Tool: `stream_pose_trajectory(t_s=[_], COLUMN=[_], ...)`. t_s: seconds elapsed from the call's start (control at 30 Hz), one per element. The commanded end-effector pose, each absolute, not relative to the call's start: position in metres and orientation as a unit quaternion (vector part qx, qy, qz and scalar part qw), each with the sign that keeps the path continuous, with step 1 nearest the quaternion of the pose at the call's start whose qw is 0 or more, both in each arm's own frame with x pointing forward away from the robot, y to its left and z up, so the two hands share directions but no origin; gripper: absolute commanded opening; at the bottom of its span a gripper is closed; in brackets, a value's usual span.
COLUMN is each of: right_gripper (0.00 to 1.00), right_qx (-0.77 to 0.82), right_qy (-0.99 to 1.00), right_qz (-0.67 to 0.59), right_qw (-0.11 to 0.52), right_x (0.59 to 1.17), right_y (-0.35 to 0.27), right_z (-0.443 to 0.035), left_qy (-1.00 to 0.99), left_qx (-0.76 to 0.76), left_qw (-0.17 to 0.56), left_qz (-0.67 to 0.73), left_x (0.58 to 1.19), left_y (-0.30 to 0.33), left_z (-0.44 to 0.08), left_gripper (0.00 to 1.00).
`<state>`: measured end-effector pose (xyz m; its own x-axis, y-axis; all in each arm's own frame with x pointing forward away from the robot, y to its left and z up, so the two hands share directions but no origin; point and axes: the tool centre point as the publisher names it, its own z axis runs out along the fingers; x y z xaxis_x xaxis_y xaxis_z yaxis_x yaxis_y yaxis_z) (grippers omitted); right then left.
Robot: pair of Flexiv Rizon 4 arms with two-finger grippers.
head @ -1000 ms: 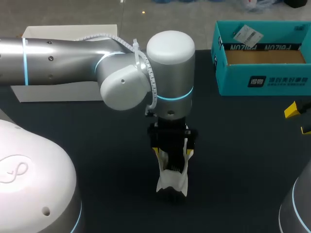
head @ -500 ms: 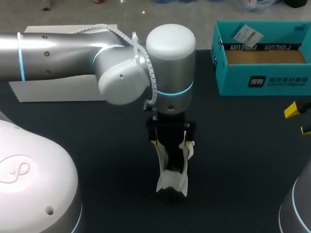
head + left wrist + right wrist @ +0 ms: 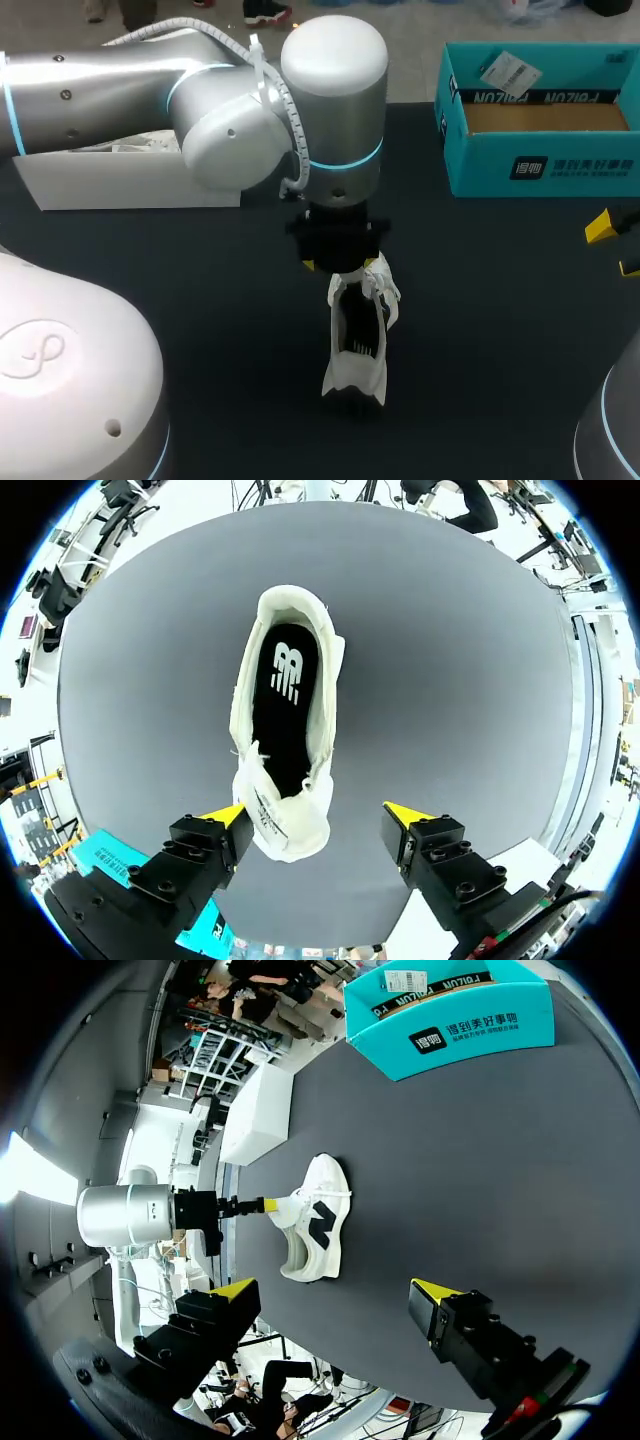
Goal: Take the shoe out of the shoebox, open the shoe tongue, remove and reinsert the insole, then place the shoe into the shoebox
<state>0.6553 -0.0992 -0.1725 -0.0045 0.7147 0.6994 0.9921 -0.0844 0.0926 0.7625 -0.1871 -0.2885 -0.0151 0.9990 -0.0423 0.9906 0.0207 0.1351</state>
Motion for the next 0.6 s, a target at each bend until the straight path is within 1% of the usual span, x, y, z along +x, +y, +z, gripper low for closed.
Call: stream_pose_trajectory(t_s=[0.03,0.07,0.13,0.23,0.3,0.33,0.37,0.4,0.43,0.47,0.6], right_gripper=[1.0,1.0,1.0,1.0,1.0,1.0,1.0,1.0,1.0,1.0,1.0], right_qx=[-0.669,-0.669,-0.669,-0.669,-0.669,-0.669,-0.669,-0.669,-0.669,-0.669,-0.669], right_qy=[-0.637,-0.637,-0.637,-0.637,-0.637,-0.637,-0.637,-0.637,-0.637,-0.637,-0.637], right_qz=[-0.309,-0.309,-0.309,-0.309,-0.309,-0.309,-0.309,-0.309,-0.309,-0.309,-0.309], right_qw=[0.224,0.224,0.224,0.224,0.224,0.224,0.224,0.224,0.224,0.224,0.224], right_x=[0.654,0.654,0.654,0.654,0.654,0.654,0.654,0.654,0.654,0.654,0.654], right_y=[-0.099,-0.099,-0.099,-0.099,-0.099,-0.099,-0.099,-0.099,-0.099,-0.099,-0.099], right_z=[-0.173,-0.173,-0.173,-0.173,-0.173,-0.173,-0.173,-0.173,-0.173,-0.173,-0.173], left_qy=[0.709,0.707,0.703,0.7,0.7,0.701,0.7,0.701,0.7,0.697,0.685], left_qx=[0.701,0.703,0.706,0.71,0.709,0.709,0.709,0.709,0.71,0.713,0.725], left_qw=[0.066,0.067,0.073,0.072,0.069,0.066,0.067,0.07,0.069,0.061,0.059], left_qz=[0.035,0.04,0.036,0.039,0.043,0.046,0.042,0.033,0.035,0.042,0.038], left_x=[0.771,0.772,0.774,0.773,0.778,0.782,0.787,0.792,0.797,0.802,0.809], left_y=[-0.185,-0.187,-0.192,-0.195,-0.192,-0.191,-0.19,-0.19,-0.19,-0.191,-0.199], left_z=[-0.275,-0.273,-0.267,-0.263,-0.261,-0.259,-0.257,-0.256,-0.257,-0.259,-0.259], left_gripper=[0.53,0.49,0.45,0.45,0.5,0.57,0.54,0.43,0.23,0.0,0.0])
